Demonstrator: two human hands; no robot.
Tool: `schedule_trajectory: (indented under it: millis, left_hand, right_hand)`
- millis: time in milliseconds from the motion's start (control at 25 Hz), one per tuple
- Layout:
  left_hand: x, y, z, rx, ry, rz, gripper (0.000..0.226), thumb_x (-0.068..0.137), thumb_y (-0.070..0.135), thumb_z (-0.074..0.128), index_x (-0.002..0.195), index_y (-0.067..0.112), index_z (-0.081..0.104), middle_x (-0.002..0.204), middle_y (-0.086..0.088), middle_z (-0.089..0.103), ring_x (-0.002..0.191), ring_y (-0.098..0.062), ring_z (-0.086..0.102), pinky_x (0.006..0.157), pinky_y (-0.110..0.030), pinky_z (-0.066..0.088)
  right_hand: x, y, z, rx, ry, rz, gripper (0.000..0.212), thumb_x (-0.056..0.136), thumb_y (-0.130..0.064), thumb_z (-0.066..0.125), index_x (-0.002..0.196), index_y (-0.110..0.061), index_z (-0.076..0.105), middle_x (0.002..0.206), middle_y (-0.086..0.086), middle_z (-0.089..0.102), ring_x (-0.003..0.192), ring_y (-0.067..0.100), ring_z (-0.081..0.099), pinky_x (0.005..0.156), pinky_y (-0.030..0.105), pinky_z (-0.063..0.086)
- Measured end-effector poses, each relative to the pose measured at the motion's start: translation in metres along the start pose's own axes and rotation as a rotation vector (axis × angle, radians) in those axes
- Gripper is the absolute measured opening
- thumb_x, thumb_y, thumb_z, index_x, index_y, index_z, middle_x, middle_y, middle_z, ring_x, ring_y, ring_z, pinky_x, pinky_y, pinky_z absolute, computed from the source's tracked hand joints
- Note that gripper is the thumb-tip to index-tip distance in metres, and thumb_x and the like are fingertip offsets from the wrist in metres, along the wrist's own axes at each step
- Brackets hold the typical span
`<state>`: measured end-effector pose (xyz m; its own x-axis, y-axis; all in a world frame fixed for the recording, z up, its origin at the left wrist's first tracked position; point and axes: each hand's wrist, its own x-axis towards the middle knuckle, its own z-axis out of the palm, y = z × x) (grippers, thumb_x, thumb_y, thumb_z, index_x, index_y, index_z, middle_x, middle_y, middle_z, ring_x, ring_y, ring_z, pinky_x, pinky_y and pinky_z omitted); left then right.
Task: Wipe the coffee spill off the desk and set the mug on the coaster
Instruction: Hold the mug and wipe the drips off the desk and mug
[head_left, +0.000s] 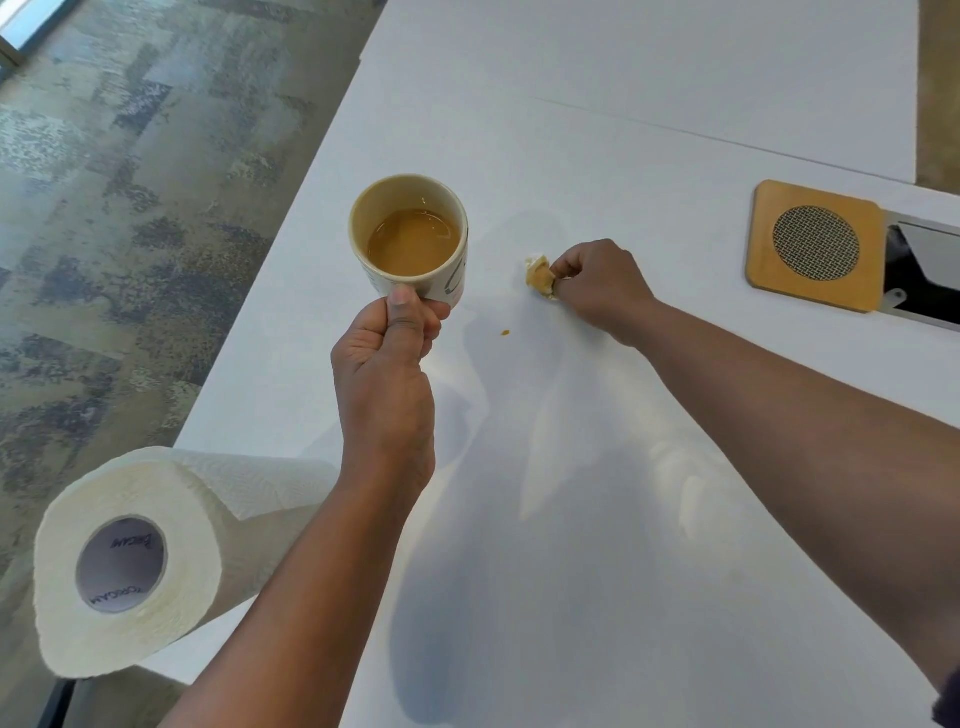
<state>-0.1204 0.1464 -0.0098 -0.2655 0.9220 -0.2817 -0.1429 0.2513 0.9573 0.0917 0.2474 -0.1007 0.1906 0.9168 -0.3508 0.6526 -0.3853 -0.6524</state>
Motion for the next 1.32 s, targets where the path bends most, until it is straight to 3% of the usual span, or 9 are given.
schedule_trajectory:
  millis: [280, 440, 560, 680, 800, 880, 960, 1160, 1320]
  left_hand:
    - [0.001, -0.001, 0.001, 0.002, 0.000, -0.004, 0.037, 0.108, 0.030, 0.049, 0.077, 0.023, 0.069, 0.085, 0.002, 0.070, 0.086, -0.008, 0.058, 0.086, -0.022, 0.048]
    - [0.004, 0.001, 0.003, 0.003, 0.010, -0.001, 0.036, 0.108, 0.030, 0.049, 0.081, 0.021, 0.071, 0.084, 0.005, 0.071, 0.084, -0.005, 0.061, 0.085, -0.020, 0.050]
    - [0.004, 0.003, 0.005, 0.004, 0.015, 0.005, 0.036, 0.108, 0.030, 0.048, 0.080, 0.020, 0.069, 0.084, 0.004, 0.071, 0.083, -0.005, 0.060, 0.083, -0.017, 0.050]
    - [0.005, 0.004, 0.007, 0.012, 0.010, 0.008, 0.037, 0.108, 0.030, 0.048, 0.078, 0.021, 0.068, 0.086, 0.001, 0.070, 0.085, -0.007, 0.059, 0.083, -0.018, 0.049]
    - [0.006, 0.001, 0.006, 0.030, 0.011, 0.007, 0.037, 0.108, 0.031, 0.048, 0.079, 0.023, 0.069, 0.086, 0.003, 0.071, 0.087, -0.008, 0.059, 0.084, -0.019, 0.048]
    - [0.005, -0.002, 0.003, 0.042, 0.010, 0.008, 0.038, 0.108, 0.032, 0.048, 0.078, 0.025, 0.070, 0.088, 0.003, 0.071, 0.088, -0.009, 0.058, 0.085, -0.020, 0.049]
    - [0.005, -0.004, 0.002, 0.031, 0.009, 0.005, 0.040, 0.108, 0.033, 0.048, 0.075, 0.026, 0.070, 0.088, 0.000, 0.070, 0.088, -0.010, 0.057, 0.085, -0.022, 0.049]
    - [0.008, -0.006, 0.001, 0.018, 0.013, 0.007, 0.042, 0.108, 0.032, 0.049, 0.071, 0.026, 0.070, 0.087, 0.000, 0.068, 0.089, -0.013, 0.056, 0.086, -0.025, 0.048]
    - [0.010, -0.008, -0.004, 0.013, 0.008, 0.015, 0.044, 0.107, 0.033, 0.049, 0.070, 0.027, 0.071, 0.086, 0.001, 0.069, 0.087, -0.011, 0.056, 0.087, -0.025, 0.048]
  right_hand:
    - [-0.034, -0.020, 0.034, -0.255, -0.033, -0.170, 0.028, 0.077, -0.026, 0.052, 0.088, -0.017, 0.076, 0.086, 0.006, 0.074, 0.087, 0.032, 0.064, 0.074, 0.038, 0.055]
    - [-0.046, -0.019, 0.054, -0.311, 0.007, -0.170, 0.022, 0.078, -0.017, 0.052, 0.083, -0.017, 0.073, 0.081, 0.006, 0.072, 0.081, 0.031, 0.060, 0.063, 0.031, 0.044]
    - [-0.054, -0.023, 0.066, -0.248, 0.020, -0.164, 0.018, 0.081, -0.012, 0.051, 0.076, -0.014, 0.069, 0.076, 0.005, 0.068, 0.079, 0.031, 0.057, 0.061, 0.031, 0.041]
    - [-0.051, -0.033, 0.063, -0.086, -0.050, -0.192, 0.020, 0.081, -0.013, 0.056, 0.081, -0.016, 0.076, 0.081, 0.005, 0.074, 0.081, 0.030, 0.064, 0.069, 0.036, 0.052]
    - [-0.026, -0.030, 0.040, -0.071, 0.177, -0.085, 0.025, 0.082, -0.016, 0.056, 0.092, -0.018, 0.078, 0.090, 0.009, 0.076, 0.092, 0.035, 0.067, 0.076, 0.038, 0.055]
    - [-0.010, -0.023, 0.027, -0.131, 0.222, -0.005, 0.018, 0.080, -0.015, 0.052, 0.076, -0.013, 0.070, 0.079, 0.011, 0.071, 0.090, 0.039, 0.065, 0.066, 0.034, 0.049]
    - [-0.008, -0.027, 0.028, -0.179, 0.176, -0.020, 0.016, 0.079, -0.012, 0.050, 0.065, -0.015, 0.056, 0.073, 0.012, 0.066, 0.087, 0.040, 0.063, 0.063, 0.034, 0.045]
    - [-0.022, -0.044, 0.055, -0.142, -0.021, -0.174, 0.017, 0.079, -0.011, 0.052, 0.067, -0.017, 0.063, 0.074, 0.005, 0.068, 0.079, 0.031, 0.058, 0.066, 0.034, 0.048]
    - [0.018, -0.041, 0.031, -0.154, 0.216, -0.071, 0.025, 0.083, -0.012, 0.049, 0.083, -0.012, 0.074, 0.084, 0.012, 0.073, 0.088, 0.036, 0.064, 0.065, 0.032, 0.047]
